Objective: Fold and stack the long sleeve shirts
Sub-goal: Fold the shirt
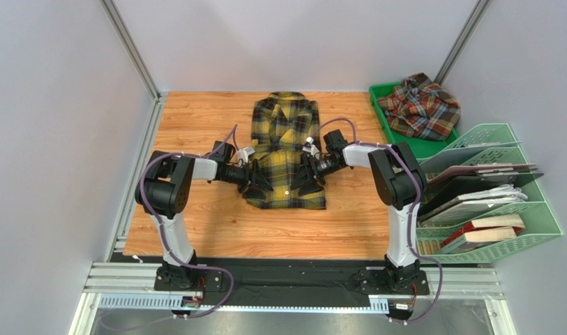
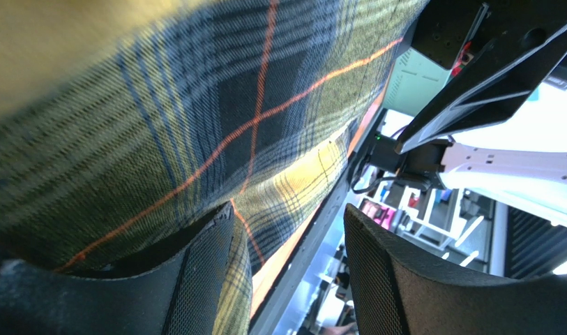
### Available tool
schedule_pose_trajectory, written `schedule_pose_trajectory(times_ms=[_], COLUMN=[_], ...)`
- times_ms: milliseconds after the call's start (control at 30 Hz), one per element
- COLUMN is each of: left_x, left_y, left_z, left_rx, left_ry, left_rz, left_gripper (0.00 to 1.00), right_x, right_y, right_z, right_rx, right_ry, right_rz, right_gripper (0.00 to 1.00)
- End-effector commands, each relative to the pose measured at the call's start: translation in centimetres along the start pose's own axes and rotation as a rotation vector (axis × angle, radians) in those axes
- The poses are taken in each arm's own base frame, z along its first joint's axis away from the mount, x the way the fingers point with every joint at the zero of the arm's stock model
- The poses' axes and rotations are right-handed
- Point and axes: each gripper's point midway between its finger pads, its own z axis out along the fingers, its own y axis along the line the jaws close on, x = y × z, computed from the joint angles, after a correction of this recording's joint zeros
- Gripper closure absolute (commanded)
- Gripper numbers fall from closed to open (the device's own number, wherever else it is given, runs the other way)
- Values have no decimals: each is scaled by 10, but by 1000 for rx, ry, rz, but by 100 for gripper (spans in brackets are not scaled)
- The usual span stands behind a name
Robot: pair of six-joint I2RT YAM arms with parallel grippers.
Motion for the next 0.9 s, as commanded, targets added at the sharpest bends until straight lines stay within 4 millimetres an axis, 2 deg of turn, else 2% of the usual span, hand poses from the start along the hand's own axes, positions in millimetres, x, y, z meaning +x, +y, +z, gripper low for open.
schedule_pose_trajectory(times_ms=[0,33,67,100,167,233,300,333,367,400,433,467,500,533,567,600,633,700,767,833,867], left_x=[2,2,2,-1,-6,-19,-31,-42,-50,-56,-69,-77,-84,-99,-106,-111,-120,-125,-128,-126,-123], left_y=[4,-8,-20,-39,-58,-77,-76,-81,-75,-59,-62,-57,-42,-47,-43,-28,-28,-7,-1,-8,-28], left_z=[-11,-16,-22,-33,-43,-49,-45,-44,-41,-33,-32,-29,-20,-19,-17,-9,-9,-5,-5,-9,-16], left_rx=[-74,-54,-30,-14,-5,11,4,4,-24,-50,-55,-75,-94,-95,-111,-135,-143,-196,-209,-180,-119], left_ry=[-41,-39,-45,-75,-106,-143,-146,-158,-162,-142,-146,-146,-126,-141,-140,-121,-124,-112,-115,-122,-128], left_rz=[93,135,189,297,371,423,395,403,388,349,352,344,301,319,312,275,269,204,196,224,264], left_gripper=[34,34,34,34,35,36,38,41,42,44,46,47,47,47,47,47,47,47,46,41,39], right_x=[0,0,-3,-6,-15,-25,-35,-40,-51,-57,-65,-76,-84,-91,-97,-103,-106,-103,-102,-100,-100], right_y=[-2,9,30,42,62,70,62,59,52,48,42,34,28,18,3,-4,-18,-39,-50,-44,-38], right_z=[-9,-16,-27,-33,-47,-52,-50,-49,-46,-45,-47,-46,-48,-52,-51,-54,-59,-58,-59,-62,-64], right_rx=[75,60,44,32,25,34,48,49,55,58,69,76,85,103,124,140,165,189,210,205,198], right_ry=[-54,-56,-79,-92,-139,-166,-171,-172,-173,-177,-189,-196,-208,-224,-227,-238,-249,-232,-225,-214,-214], right_rz=[-36,-76,-130,-163,-247,-299,-304,-297,-287,-282,-275,-272,-268,-255,-239,-235,-211,-160,-154,-175,-190], right_gripper=[32,32,32,32,33,39,46,49,51,53,54,55,55,55,55,55,55,56,55,53,52])
